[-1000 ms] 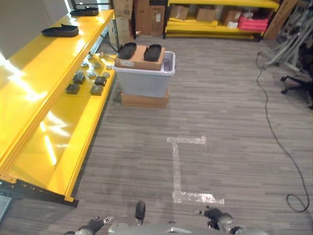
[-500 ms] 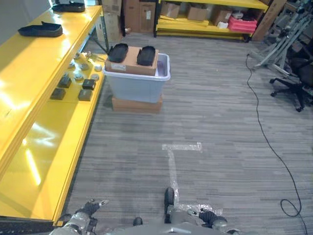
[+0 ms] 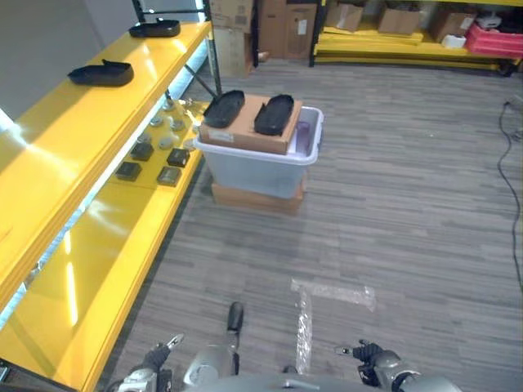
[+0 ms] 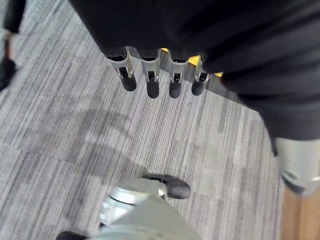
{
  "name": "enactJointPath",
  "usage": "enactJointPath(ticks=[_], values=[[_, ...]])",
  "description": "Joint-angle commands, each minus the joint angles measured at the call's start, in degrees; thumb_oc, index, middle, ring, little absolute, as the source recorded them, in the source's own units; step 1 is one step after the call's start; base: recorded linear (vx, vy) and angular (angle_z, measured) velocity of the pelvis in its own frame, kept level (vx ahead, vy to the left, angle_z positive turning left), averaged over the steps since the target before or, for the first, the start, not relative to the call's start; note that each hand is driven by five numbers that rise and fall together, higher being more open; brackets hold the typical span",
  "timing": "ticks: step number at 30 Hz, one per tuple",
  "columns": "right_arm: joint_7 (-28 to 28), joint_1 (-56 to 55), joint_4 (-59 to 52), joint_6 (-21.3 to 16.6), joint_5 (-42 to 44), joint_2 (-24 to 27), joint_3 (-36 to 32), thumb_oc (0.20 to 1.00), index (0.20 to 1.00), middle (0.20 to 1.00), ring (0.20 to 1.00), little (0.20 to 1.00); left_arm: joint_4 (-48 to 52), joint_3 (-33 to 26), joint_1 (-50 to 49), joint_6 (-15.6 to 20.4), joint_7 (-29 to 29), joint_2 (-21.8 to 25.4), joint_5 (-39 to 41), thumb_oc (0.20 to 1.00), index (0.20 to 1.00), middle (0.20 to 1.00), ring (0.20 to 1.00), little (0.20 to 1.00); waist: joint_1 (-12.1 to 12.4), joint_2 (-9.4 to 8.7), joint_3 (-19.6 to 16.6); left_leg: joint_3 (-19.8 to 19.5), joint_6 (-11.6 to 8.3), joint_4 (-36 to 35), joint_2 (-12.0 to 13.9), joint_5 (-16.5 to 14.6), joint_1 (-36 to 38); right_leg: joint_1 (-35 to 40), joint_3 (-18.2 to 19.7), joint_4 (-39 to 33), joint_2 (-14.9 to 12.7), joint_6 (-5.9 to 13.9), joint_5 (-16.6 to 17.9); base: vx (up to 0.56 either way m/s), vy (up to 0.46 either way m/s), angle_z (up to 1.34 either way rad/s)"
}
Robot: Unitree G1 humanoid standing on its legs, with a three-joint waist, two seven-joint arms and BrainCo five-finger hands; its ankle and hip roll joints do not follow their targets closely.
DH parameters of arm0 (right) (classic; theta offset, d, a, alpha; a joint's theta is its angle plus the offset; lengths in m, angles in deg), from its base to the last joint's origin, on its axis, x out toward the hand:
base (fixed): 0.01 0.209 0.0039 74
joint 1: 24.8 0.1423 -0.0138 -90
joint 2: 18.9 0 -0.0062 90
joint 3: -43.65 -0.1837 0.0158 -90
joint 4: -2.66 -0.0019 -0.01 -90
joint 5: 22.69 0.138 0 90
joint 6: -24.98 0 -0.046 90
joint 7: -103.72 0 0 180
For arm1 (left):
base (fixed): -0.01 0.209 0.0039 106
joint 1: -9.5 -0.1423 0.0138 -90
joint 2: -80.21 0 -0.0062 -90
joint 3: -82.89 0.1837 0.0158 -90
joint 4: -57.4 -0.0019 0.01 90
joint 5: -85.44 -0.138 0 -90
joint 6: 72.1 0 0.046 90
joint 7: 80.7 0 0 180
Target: Move parts from the plastic box to the shelf.
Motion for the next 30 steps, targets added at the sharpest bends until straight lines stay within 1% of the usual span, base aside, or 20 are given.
enactJointPath(ticks=[1,2,3,4,5,6,9,10,11,14,16,18,20,22,23,24,25,26,28,30], values=[[0.5,1.1,-1.9,-0.8,1.1,-1.1,-2.5,1.0,1.0,1.0,1.0,1.0,-5.9,2.4,2.2,-0.6,-0.1,2.2,-8.4,1.0,1.0,1.0,1.0,1.0,0.8,-2.57,-1.9,-1.1,2.41,5.6,-1.1,-4.3,6.0,-1.0,3.1,5.1,-5.6,6.17,-1.9,0.29,0.195,-1.19],[0.5,1.1,-1.9,-0.8,1.1,-1.1,-2.5,1.0,1.0,1.0,1.0,1.0,-5.9,2.4,2.2,-0.6,-0.1,2.2,-8.4,1.0,1.0,1.0,1.0,1.0,0.8,-2.57,-1.9,-1.1,2.41,5.6,-1.1,-4.3,6.0,-1.0,3.2,5.1,-5.6,6.17,-1.9,0.38,0.323,-0.9],[0.2,0.8,-3.1,-1.2,2.5,-2.0,-3.6,1.0,1.0,1.0,1.0,1.0,-7.0,2.7,1.3,-1.1,0.0,3.3,-10.3,1.0,1.0,1.0,1.0,1.0,-0.5,-2.66,-1.9,-0.6,4.23,6.6,-1.1,-6.0,7.9,-5.2,5.0,16.9,-5.9,7.37,-1.2,0.18,0.178,-0.23],[0.2,0.8,-3.1,-1.1,2.5,-2.0,-3.6,1.0,1.0,1.0,1.0,1.0,-7.0,2.7,1.2,-1.1,0.0,3.3,-10.3,1.0,1.0,1.0,1.0,1.0,-0.4,-2.71,-2.0,-0.5,4.25,6.6,-1.1,-6.1,7.9,-5.4,5.1,17.2,-6.0,7.4,-1.3,0.26,0.287,-0.2],[0.0,0.4,-3.0,-1.1,3.1,-2.2,-4.1,1.0,1.0,1.0,1.0,1.0,-7.1,2.5,1.2,-1.4,-0.2,3.5,-10.2,1.0,1.0,1.0,1.0,1.0,-1.2,-2.35,-1.4,-0.3,5.12,7.4,-1.4,-7.2,9.3,-7.7,5.5,23.2,-6.8,8.52,0.9,0.21,0.262,-0.36],[-0.6,0.1,-2.5,-0.7,1.6,-2.5,-3.5,1.0,1.0,1.0,1.0,1.0,-6.4,2.6,2.1,-1.9,-0.6,4.2,-10.6,1.0,1.0,1.0,1.0,1.0,-2.2,-1.63,0.2,-0.6,6.19,8.4,-0.9,-8.3,11.3,-11.8,4.4,32.5,-7.2,9.18,4.4,0.29,0.317,-0.31],[-0.5,-0.3,-2.0,-0.5,0.7,-3.2,-3.1,1.0,1.0,1.0,1.0,1.0,-5.4,3.7,3.5,-1.7,-0.5,4.7,-11.5,1.0,1.0,1.0,1.0,1.0,-3.0,-1.3,0.9,-1.2,6.55,8.6,-0.3,-9.4,13.1,-14.0,3.2,35.6,-7.5,9.11,4.9,0.19,0.112,0.14],[-0.9,-0.6,-1.8,-0.4,1.6,-3.5,-3.3,1.0,1.0,1.0,1.0,1.0,-4.9,4.2,4.0,-1.6,-0.5,4.9,-11.6,1.0,1.0,1.0,1.0,1.0,-3.4,-1.47,1.1,-1.7,6.62,8.6,-0.3,-9.9,13.9,-14.8,3.2,34.9,-6.7,8.72,4.3,0.4,0.044,0.38],[-1.2,-1.5,-2.1,-0.4,3.0,-4.1,-3.7,1.0,1.0,1.0,1.0,1.0,-3.8,4.9,5.2,-1.2,-1.0,5.4,-11.4,1.0,1.0,1.0,1.0,1.0,-3.9,-1.93,0.8,-2.7,6.35,7.9,-0.4,-10.5,15.5,-15.5,2.9,28.2,-6.0,7.72,2.9,0.39,-0.015,0.28],[-0.8,-2.4,-1.9,-0.5,3.0,-4.2,-3.5,1.0,1.0,1.0,1.0,1.0,-2.3,5.9,6.7,-0.5,-1.5,5.4,-10.9,1.0,1.0,1.0,1.0,1.0,-4.5,-2.69,0.1,-3.5,5.07,6.7,0.0,-12.2,17.3,-15.0,1.8,14.3,-7.5,7.27,3.2,0.34,-0.097,0.25],[-0.6,-2.7,-1.8,-0.4,3.2,-4.2,-3.2,1.0,1.0,1.0,1.0,1.0,-1.9,6.4,7.3,-0.3,-1.8,5.1,-10.9,1.0,1.0,1.0,1.0,1.0,-5.5,-2.8,0.0,-5.0,4.27,5.9,0.7,-13.5,19.3,-16.1,6.3,8.3,-6.6,7.54,5.6,0.32,-0.136,0.24],[-0.5,-2.9,-1.2,-0.3,3.2,-4.3,-3.1,1.0,1.0,1.0,1.0,1.0,-1.9,7.1,7.4,-0.2,-1.9,4.4,-11.1,1.0,1.0,1.0,1.0,1.0,-5.9,-2.93,-0.3,-6.2,3.65,5.8,1.5,-14.5,20.6,-16.6,8.8,8.0,-6.1,7.87,6.4,0.3,-0.171,0.48],[-0.5,-3.2,-0.5,-0.2,3.2,-4.5,-3.1,1.0,1.0,1.0,1.0,1.0,-2.2,7.1,6.8,-0.4,-2.1,3.7,-11.2,1.0,1.0,1.0,1.0,1.0,-5.7,-3.22,-1.4,-6.4,3.06,7.0,2.8,-15.9,21.4,-15.5,7.8,8.6,-5.8,7.23,5.4,0.33,-0.242,0.44],[-0.5,-3.6,0.0,-0.4,3.2,-4.4,-3.0,1.0,1.0,1.0,1.0,1.0,-2.3,7.7,6.0,-0.4,-2.1,2.5,-11.5,1.0,1.0,1.0,1.0,1.0,-5.8,-2.94,-1.7,-7.8,2.02,11.4,3.9,-15.3,20.5,-14.5,7.7,9.2,-4.8,5.79,3.9,0.23,-0.17,0.3],[-0.5,-3.6,0.0,-0.4,3.2,-4.4,-3.0,1.0,1.0,1.0,1.0,1.0,-2.3,7.7,5.9,-0.4,-2.1,2.5,-11.5,1.0,1.0,1.0,1.0,1.0,-5.9,-2.9,-1.7,-7.9,2.01,11.6,3.9,-15.4,20.4,-14.5,7.7,9.3,-4.8,5.77,3.9,0.2,-0.184,0.45],[0.0,-3.5,0.2,-0.5,3.0,-3.5,-2.8,1.0,1.0,1.0,1.0,1.0,-1.7,8.0,5.6,-0.3,-2.0,1.0,-10.9,1.0,1.0,1.0,1.0,1.0,-5.0,-2.83,-0.7,-9.2,1.16,19.6,3.0,-12.1,16.2,-12.0,6.1,8.0,-5.1,4.54,3.3,0.12,-0.12,0.52],[0.0,-3.5,0.2,-0.5,3.0,-3.5,-2.8,1.0,1.0,1.0,1.0,1.0,-1.7,8.0,5.6,-0.3,-2.0,1.0,-10.9,1.0,1.0,1.0,1.0,1.0,-5.2,-2.8,-0.7,-9.4,1.17,19.9,3.0,-12.2,16.0,-12.0,6.0,8.0,-5.1,4.56,3.3,0.15,-0.22,0.51],[0.4,-2.4,-0.2,-0.4,2.9,-2.2,-2.5,1.0,1.0,1.0,1.0,1.0,-1.1,9.6,5.6,-0.2,-1.7,-0.3,-11.4,1.0,1.0,1.0,1.0,1.0,-4.1,-3.12,1.3,-10.4,1.03,27.7,0.5,-9.7,10.5,-10.2,5.6,6.5,-5.8,3.71,3.4,0.08,-0.138,0.21],[0.7,-1.7,-0.7,-0.6,2.6,-1.6,-2.3,1.0,1.0,1.0,1.0,1.0,-1.0,9.9,5.2,-0.2,-1.9,-0.6,-11.7,1.0,1.0,1.0,1.0,1.0,-3.5,-3.43,2.1,-7.9,0.9,27.1,1.3,-9.6,7.6,-8.6,4.4,5.1,-6.4,3.76,2.7,0.14,-0.137,0.05],[1.1,-1.5,-0.7,-0.8,2.7,-0.9,-2.3,1.0,1.0,1.0,1.0,1.0,-1.6,10.3,4.3,-0.5,-1.7,-0.5,-12.4,1.0,1.0,1.0,1.0,1.0,-2.8,-3.19,2.1,-4.5,0.49,21.0,3.4,-10.1,6.5,-7.2,2.4,4.5,-6.7,3.84,1.3,0.22,-0.04,0.32]])
